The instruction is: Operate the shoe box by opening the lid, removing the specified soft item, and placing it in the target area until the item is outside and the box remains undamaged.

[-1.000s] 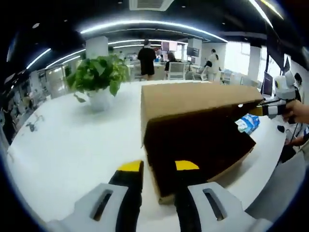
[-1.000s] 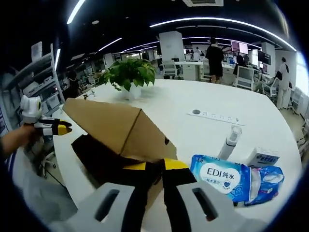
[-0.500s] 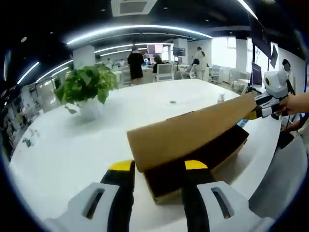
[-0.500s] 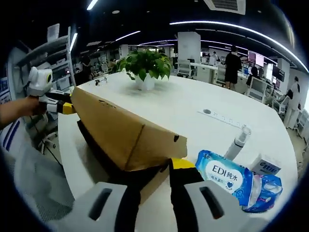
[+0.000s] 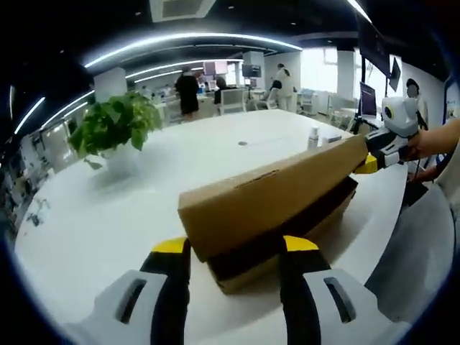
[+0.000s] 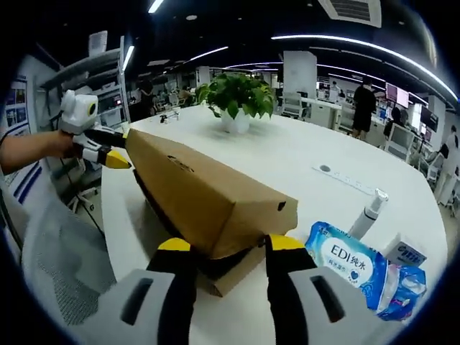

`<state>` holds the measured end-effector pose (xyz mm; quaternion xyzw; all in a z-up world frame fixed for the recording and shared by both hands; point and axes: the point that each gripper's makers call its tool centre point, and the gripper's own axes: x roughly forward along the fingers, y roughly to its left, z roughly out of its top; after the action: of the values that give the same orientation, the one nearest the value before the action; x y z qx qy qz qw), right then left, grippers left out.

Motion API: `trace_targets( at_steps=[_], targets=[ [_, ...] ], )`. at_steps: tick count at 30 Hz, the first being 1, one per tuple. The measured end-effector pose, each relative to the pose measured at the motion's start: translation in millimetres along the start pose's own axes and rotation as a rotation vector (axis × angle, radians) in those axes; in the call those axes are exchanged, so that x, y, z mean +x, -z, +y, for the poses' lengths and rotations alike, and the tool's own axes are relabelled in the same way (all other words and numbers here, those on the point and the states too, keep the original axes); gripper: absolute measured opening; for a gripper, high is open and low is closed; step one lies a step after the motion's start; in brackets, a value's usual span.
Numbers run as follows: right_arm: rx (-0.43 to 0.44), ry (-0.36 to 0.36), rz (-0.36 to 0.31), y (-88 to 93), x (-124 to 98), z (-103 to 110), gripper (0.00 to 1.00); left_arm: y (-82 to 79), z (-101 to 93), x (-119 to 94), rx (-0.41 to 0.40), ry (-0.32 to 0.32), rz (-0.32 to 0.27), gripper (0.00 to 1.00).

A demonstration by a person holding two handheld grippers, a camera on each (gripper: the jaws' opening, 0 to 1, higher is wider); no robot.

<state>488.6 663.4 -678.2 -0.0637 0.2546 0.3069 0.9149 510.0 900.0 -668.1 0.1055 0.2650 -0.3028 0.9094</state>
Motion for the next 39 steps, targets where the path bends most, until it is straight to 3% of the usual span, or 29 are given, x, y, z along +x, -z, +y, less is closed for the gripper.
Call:
trace_targets(
  at_steps=[21,39],
  targets=[
    [0.051,-0.056,0.025,17.0,5.9,14.5,0.50,23.0,-5.6,10.4,-0.060,0.019,0.058,0.51],
    [0.065,-0.056,0.063,37.2,11.1,17.3,0.50,45.5,-13.2,20.7,-0.071,0.046,0.113,0.52]
  ],
)
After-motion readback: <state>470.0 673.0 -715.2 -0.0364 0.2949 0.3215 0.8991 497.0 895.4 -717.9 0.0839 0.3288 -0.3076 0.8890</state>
